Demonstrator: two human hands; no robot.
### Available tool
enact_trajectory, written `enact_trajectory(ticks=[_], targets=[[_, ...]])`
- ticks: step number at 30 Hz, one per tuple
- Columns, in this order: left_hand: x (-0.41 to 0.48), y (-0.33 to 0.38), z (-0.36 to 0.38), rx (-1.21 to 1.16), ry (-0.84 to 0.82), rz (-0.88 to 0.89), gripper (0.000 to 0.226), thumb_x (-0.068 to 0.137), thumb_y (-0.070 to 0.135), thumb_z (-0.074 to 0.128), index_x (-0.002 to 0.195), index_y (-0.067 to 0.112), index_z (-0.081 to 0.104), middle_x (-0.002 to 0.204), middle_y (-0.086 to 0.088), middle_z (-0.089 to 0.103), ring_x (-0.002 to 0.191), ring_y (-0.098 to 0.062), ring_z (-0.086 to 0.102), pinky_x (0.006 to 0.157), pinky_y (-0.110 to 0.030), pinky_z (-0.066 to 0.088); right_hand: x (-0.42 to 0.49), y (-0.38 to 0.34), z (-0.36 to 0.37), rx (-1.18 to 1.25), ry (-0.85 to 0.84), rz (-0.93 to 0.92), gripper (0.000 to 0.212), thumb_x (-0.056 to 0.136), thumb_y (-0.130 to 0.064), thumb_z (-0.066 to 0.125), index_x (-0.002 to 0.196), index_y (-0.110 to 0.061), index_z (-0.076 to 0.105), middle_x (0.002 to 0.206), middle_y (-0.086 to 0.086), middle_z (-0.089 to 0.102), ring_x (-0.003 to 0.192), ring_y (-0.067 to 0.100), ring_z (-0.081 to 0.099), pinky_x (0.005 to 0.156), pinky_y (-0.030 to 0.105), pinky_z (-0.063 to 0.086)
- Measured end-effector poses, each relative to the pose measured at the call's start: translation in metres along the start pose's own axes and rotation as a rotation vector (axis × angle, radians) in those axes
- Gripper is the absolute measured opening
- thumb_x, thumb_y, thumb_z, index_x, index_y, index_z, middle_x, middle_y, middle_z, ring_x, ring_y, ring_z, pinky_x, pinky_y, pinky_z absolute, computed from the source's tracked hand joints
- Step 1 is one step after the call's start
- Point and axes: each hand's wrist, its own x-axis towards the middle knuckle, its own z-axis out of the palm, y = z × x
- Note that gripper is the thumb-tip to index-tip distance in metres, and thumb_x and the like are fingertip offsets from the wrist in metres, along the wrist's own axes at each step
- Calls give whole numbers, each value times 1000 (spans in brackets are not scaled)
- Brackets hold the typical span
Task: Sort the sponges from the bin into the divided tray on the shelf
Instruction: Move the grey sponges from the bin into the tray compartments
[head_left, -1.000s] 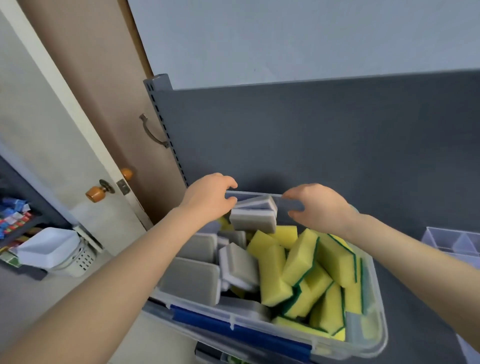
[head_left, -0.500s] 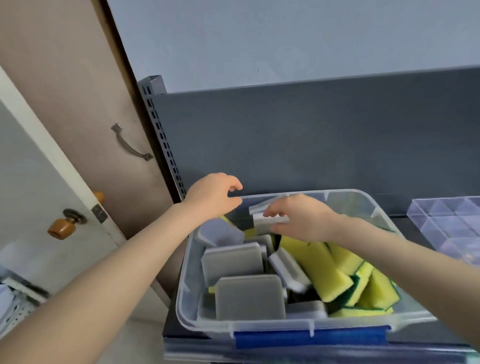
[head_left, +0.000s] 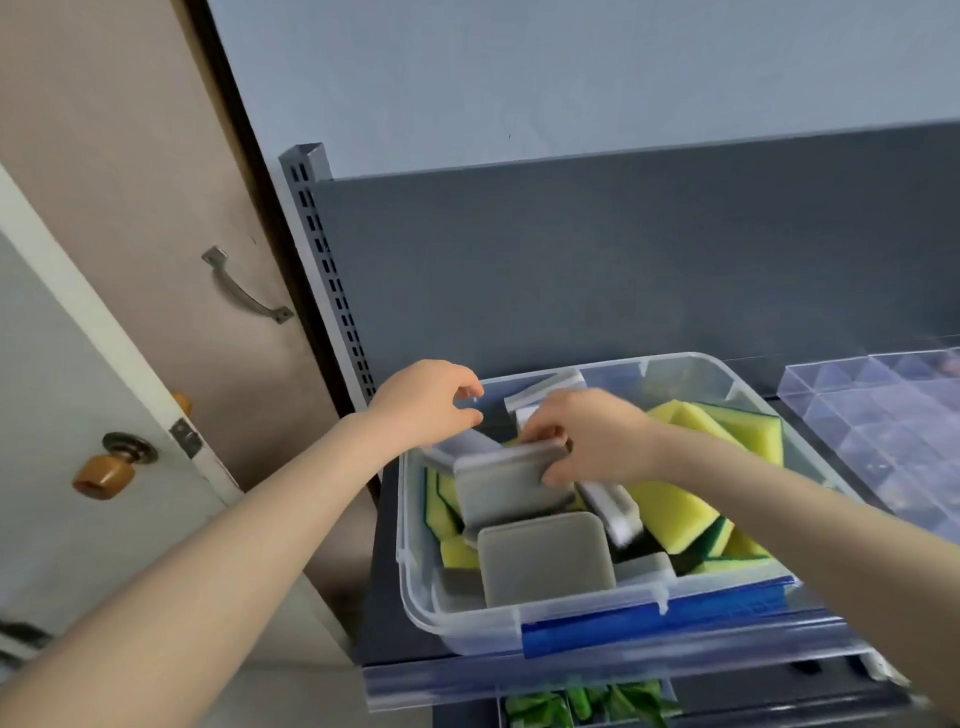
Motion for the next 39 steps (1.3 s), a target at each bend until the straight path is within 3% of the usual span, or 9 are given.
enact_trajectory(ticks=[5,13,18,23,26,32,34,36,39], targets=[[-2,-6,-4,0,-52,5,32,82,36,66,114,33,62,113,13,62,98,-8,57,77,-27,45,-13,27,-36,117,236,145,38,66,-21,72,102,-30,64,87,-17,60,73,1,52,61,14,38],[9,5,21,176,-213,109,40,87,33,59,126,32,56,128,8,57,114,-15,52,79,-29,44,-23,50,-19,93,322,254,37,70,-22,70,105,-28,62,73,-21,51,64,-2,48,53,14,32],[18,11,29,467,-361,137,40,90,36,54,130,30,52,125,-1,59,116,-25,50,89,-35,40,-28,58,-11,59,336,246,39,71,-22,68,109,-31,61,91,-12,63,78,10,52,64,24,40],[19,19,29,581,-431,189,43,81,44,62,118,21,58,110,-4,59,101,-27,55,75,-35,42,-32,62,-8,36,352,232,39,73,-18,67,109,-31,61,103,-10,65,87,12,55,71,25,43],[20,20,28,536,-453,155,41,74,44,69,105,19,64,102,-3,57,90,-24,58,62,-31,44,-34,64,-7,30,366,227,39,73,-15,67,108,-30,61,104,-10,65,90,15,57,72,27,44],[28,18,20,340,-381,84,30,76,39,70,88,16,55,87,1,54,74,-19,48,57,-28,36,-38,70,-9,36,388,231,37,72,-15,65,104,-33,61,100,-11,66,82,12,54,65,24,39],[28,17,16,285,-351,56,35,76,38,70,93,15,51,91,1,54,76,-20,49,59,-31,40,-39,71,-11,37,382,231,38,72,-15,64,105,-33,61,102,-10,66,84,13,54,66,25,40],[29,16,10,188,-272,32,47,76,37,70,114,17,50,107,2,56,93,-21,54,73,-36,49,-39,72,-12,36,369,233,39,74,-16,63,109,-33,60,107,-10,65,88,13,54,68,25,39],[32,17,0,23,-121,16,53,78,35,67,127,26,46,116,4,50,102,-18,51,81,-37,48,-38,71,-15,43,355,233,41,77,-14,62,114,-31,59,112,-9,61,94,12,52,73,25,41]])
